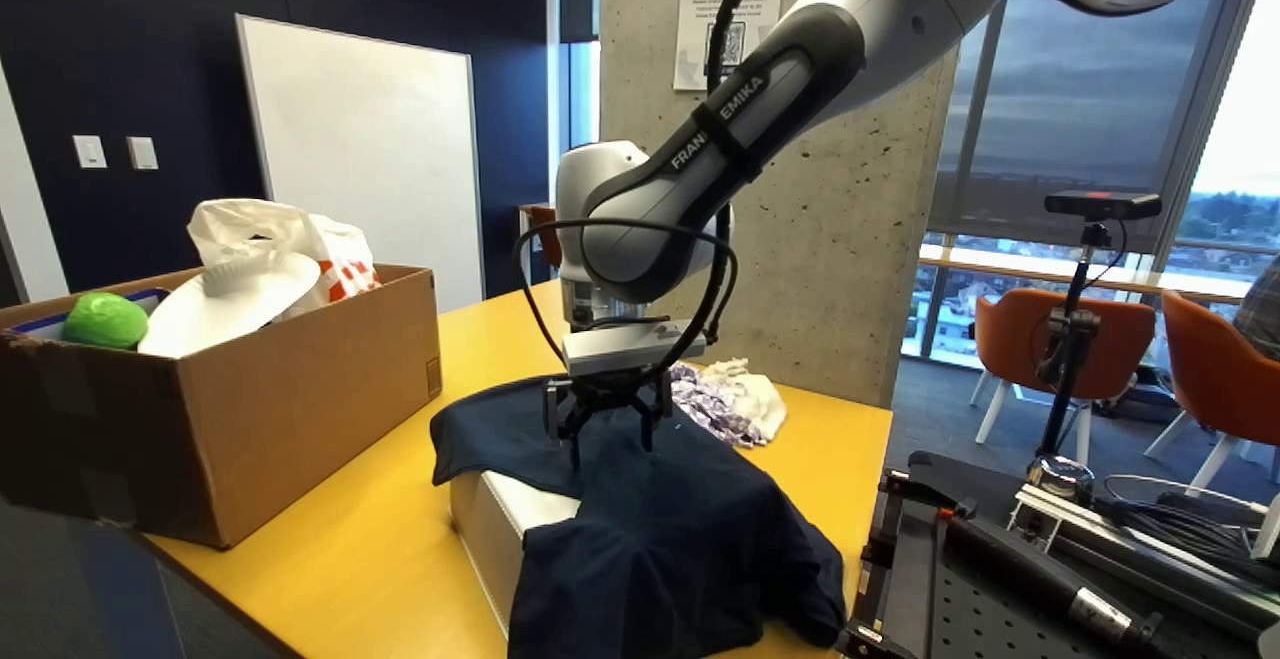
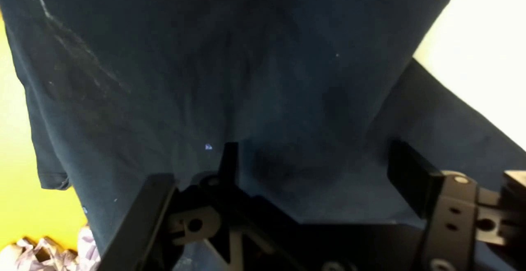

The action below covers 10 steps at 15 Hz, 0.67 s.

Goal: Put the blue shirt on the table, then put the purple shirt on the basket

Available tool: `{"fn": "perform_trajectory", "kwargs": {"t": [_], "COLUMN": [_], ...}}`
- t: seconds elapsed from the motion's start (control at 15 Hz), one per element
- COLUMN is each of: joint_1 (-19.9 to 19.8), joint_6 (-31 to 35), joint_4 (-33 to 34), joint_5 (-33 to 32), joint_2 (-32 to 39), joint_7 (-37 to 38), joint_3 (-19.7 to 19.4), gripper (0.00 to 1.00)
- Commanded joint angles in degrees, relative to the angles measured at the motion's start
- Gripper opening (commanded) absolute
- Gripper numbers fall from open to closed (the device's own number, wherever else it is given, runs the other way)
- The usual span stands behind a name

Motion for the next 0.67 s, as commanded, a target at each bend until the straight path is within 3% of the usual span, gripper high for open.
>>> {"fn": "perform_trajectory", "kwargs": {"t": [0.0, 0.53, 0.6], "joint_1": [1.26, 1.84, 1.82], "joint_6": [-0.04, -0.51, -0.72], "joint_4": [3.18, 2.61, 2.58], "joint_5": [0.62, 0.69, 0.77], "joint_2": [2.12, -0.05, -0.53], "joint_7": [0.39, 1.58, 1.65], "joint_3": [-1.71, -2.1, -2.11], "gripper": [0.61, 0.0, 0.0]}}
